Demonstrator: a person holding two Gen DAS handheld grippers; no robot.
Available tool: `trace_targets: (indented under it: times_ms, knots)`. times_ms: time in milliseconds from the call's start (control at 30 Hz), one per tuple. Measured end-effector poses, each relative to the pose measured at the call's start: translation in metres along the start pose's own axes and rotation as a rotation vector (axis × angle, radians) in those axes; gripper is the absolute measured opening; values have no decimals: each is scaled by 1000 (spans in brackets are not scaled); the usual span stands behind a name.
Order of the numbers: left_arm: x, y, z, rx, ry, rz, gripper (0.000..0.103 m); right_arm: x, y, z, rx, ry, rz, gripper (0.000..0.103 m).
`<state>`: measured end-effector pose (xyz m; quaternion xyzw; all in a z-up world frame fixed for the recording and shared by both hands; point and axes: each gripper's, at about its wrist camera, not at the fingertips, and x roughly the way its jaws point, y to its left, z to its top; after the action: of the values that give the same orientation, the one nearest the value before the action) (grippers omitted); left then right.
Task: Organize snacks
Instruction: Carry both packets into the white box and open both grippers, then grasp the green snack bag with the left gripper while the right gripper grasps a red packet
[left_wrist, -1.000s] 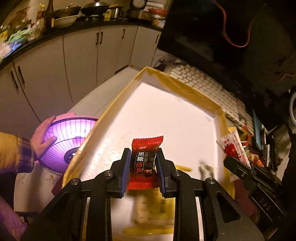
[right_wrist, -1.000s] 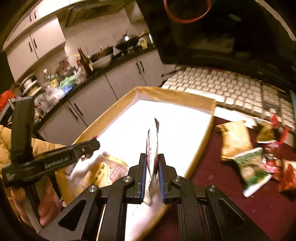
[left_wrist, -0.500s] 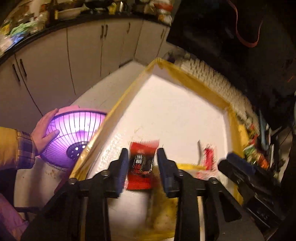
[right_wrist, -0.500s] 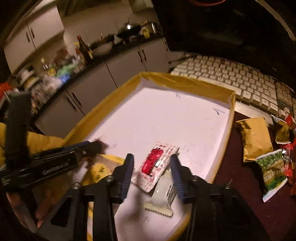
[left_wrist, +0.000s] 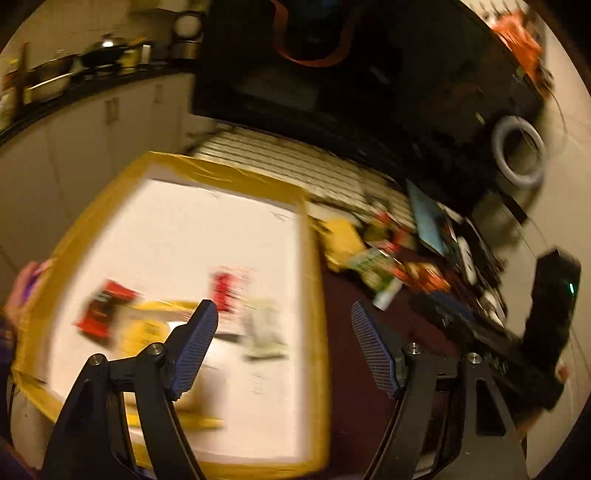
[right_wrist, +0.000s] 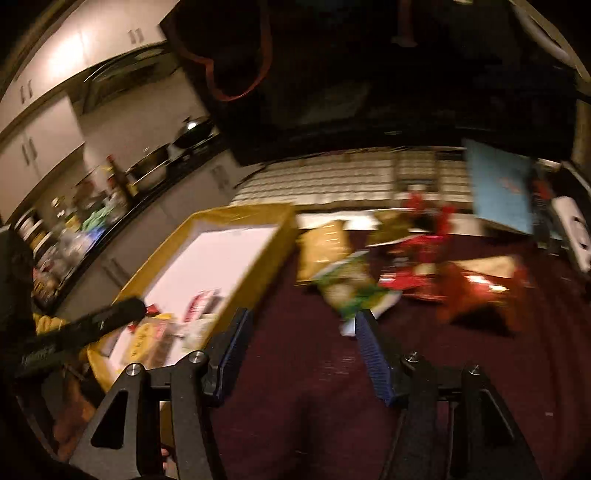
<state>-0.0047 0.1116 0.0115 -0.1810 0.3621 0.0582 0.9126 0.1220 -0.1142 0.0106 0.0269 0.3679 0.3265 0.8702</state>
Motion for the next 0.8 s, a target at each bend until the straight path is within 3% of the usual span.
trace_targets:
  times_ms: [167, 467, 667, 800]
  knots:
    - [8, -34, -13, 53, 62, -41, 75, -11, -36, -1, 50, 12, -15, 61]
    - [15, -50, -22, 70, 92, -40, 75, -11, -84, 23, 116, 18, -77, 61]
    - [15, -55, -26, 75, 98, -46, 75, 30, -102, 62, 79, 107, -72, 59]
    - [14, -56, -28, 77, 94, -47, 75, 39, -108, 49, 95, 177, -58, 61]
